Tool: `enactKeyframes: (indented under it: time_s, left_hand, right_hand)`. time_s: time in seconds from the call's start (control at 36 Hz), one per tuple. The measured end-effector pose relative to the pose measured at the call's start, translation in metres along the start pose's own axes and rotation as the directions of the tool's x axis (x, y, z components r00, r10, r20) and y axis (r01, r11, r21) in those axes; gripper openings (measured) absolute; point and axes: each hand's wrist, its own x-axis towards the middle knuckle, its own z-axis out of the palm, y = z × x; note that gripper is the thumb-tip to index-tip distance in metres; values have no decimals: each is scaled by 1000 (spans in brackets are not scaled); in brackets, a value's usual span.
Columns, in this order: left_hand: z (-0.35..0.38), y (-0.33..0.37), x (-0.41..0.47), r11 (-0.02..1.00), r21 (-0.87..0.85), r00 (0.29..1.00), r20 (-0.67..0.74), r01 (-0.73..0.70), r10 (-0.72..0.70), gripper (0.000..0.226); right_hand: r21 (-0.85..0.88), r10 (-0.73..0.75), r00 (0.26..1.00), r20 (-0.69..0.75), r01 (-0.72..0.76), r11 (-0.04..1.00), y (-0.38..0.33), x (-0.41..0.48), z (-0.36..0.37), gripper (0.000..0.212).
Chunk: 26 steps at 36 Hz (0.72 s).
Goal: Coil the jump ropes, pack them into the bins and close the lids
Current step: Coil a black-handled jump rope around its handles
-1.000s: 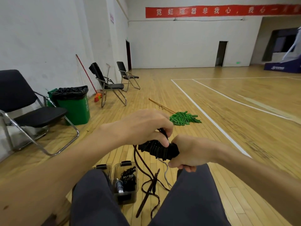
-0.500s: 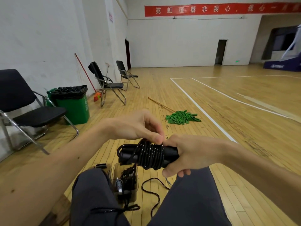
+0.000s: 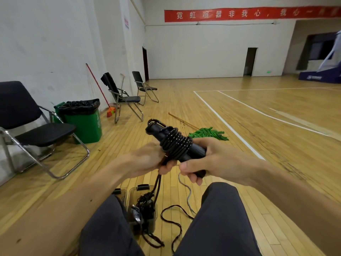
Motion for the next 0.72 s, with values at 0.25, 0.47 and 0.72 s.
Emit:
enactKeyframes:
  time_s: [0.25, 0.47, 0.72]
  left_hand:
    - [30, 25, -24, 991, -60, 992, 25, 123, -122, 50]
    - [43, 31, -26, 971, 227, 997, -4, 79, -80, 49]
    - [45, 47, -35, 470, 883, 1000, 13, -18, 13, 29]
  right_hand:
    - [234, 80, 948, -307, -6, 972, 15, 9, -24, 55]
    - [197, 171, 915, -366, -103, 975, 37, 12, -36, 52]
    - [-8, 232, 911, -342, -249, 968, 43, 21, -28, 38]
